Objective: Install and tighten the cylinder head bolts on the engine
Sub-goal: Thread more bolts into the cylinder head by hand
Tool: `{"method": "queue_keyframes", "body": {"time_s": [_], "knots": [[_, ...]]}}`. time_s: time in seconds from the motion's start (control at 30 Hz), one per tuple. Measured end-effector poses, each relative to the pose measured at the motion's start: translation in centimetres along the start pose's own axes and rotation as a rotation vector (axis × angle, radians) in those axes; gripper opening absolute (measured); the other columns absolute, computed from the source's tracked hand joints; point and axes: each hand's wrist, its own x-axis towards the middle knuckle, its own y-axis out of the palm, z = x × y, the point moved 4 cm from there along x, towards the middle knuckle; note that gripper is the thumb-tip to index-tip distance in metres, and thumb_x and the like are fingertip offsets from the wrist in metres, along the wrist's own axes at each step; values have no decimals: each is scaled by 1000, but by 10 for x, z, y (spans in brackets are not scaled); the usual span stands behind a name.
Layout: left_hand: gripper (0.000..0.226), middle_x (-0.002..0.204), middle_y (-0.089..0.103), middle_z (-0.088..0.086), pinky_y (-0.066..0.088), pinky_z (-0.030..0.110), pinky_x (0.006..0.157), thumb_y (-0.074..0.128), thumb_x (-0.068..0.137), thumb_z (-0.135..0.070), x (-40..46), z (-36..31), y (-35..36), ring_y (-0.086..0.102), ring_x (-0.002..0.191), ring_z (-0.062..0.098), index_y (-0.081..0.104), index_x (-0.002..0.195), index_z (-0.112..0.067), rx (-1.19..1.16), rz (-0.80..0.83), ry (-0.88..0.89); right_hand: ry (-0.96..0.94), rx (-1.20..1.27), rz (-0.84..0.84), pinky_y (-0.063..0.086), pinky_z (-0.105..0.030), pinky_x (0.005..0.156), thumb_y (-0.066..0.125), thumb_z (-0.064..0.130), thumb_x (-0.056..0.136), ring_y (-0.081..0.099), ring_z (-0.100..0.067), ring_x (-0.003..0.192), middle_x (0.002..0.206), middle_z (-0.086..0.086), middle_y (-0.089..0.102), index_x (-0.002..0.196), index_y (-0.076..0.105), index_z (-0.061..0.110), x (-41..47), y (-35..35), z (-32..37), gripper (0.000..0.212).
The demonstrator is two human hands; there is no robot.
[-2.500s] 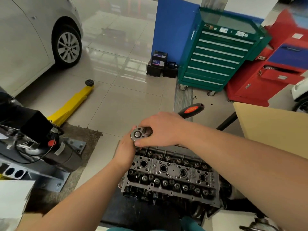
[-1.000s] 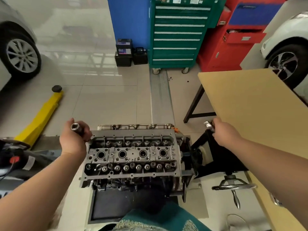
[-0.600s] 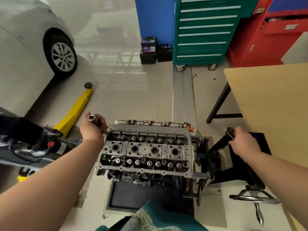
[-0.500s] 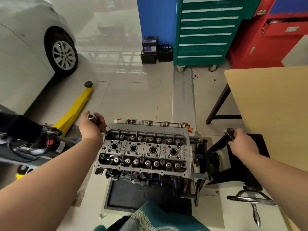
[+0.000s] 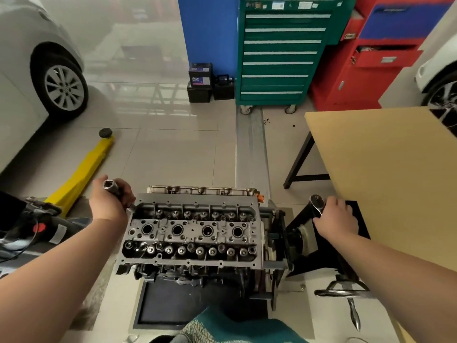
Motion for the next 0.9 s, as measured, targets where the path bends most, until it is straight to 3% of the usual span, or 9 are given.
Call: {"method": "queue_keyframes", "body": {"time_s": [0.1, 0.2, 0.3, 0.37, 0.47, 0.57, 0.63, 0.7, 0.9], "knots": [[60, 44, 44, 2, 26, 38, 57, 36, 94, -48, 5, 4, -4, 33, 40, 22, 51, 42, -22, 3, 9, -8, -73, -6, -50, 48, -46, 96, 70, 39, 89, 47, -33, 128, 142, -10, 50, 140, 44, 17, -16, -30, 32, 61], [64, 43, 46, 3, 28, 37, 55, 35, 94, -45, 7, 4, -5, 39, 38, 20, 53, 38, -19, 67, 33, 3, -288, 236, -94, 49, -43, 103, 69, 33, 93, 49, -25, 131, 141, 0, 54, 142, 48, 24, -45, -74, 110, 54], [69, 46, 51, 4, 33, 37, 57, 31, 104, -36, 3, 1, -6, 45, 41, 19, 58, 42, -20, 120, 141, 15, -565, 482, -70, 55, -34, 88, 66, 33, 95, 58, -6, 103, 114, 19, 58, 139, 48, 33, -101, -122, 213, 47], [62, 51, 57, 6, 39, 36, 57, 32, 107, -27, -4, -5, -12, 51, 46, 20, 65, 55, -18, 220, 193, 37, -763, 525, -5, 55, -30, 73, 62, 42, 96, 57, -1, 82, 98, 19, 57, 141, 43, 38, -146, -144, 281, 49], [27, 78, 74, 5, 51, 39, 72, 48, 104, -14, -11, -16, -24, 68, 75, 23, 72, 90, -12, 505, 272, 177, -914, 429, 57, 56, -36, 71, 55, 62, 95, 64, -9, 86, 101, 13, 67, 146, 38, 39, -205, -148, 359, 58], [22, 98, 70, 1, 47, 33, 74, 50, 105, -4, -14, -19, -39, 65, 89, 21, 68, 116, -13, 695, 342, 219, -908, 278, 21, 56, -44, 80, 51, 62, 99, 65, -24, 103, 118, 2, 69, 140, 47, 29, -242, -129, 407, 53], [22, 96, 70, -13, 48, 25, 70, 46, 108, -12, -16, -22, -50, 66, 87, 5, 66, 113, -20, 626, 372, 139, -858, 346, 35, 56, -45, 81, 52, 54, 101, 64, -26, 104, 119, 0, 67, 135, 50, 26, -253, -120, 421, 44], [27, 97, 76, -14, 51, 23, 74, 46, 106, -21, -14, -22, -60, 70, 92, 1, 71, 113, -27, 582, 451, 99, -795, 446, 49, 55, -44, 82, 55, 51, 101, 62, -23, 103, 121, 2, 65, 132, 51, 29, -257, -116, 429, 38], [35, 110, 76, -18, 59, 43, 91, 58, 101, -7, 2, -13, -75, 72, 103, 8, 70, 121, -34, 716, 735, 243, -653, 491, 5, 51, -35, 81, 62, 38, 102, 65, -23, 103, 114, 0, 70, 127, 59, 26, -260, -116, 446, 28]]}}
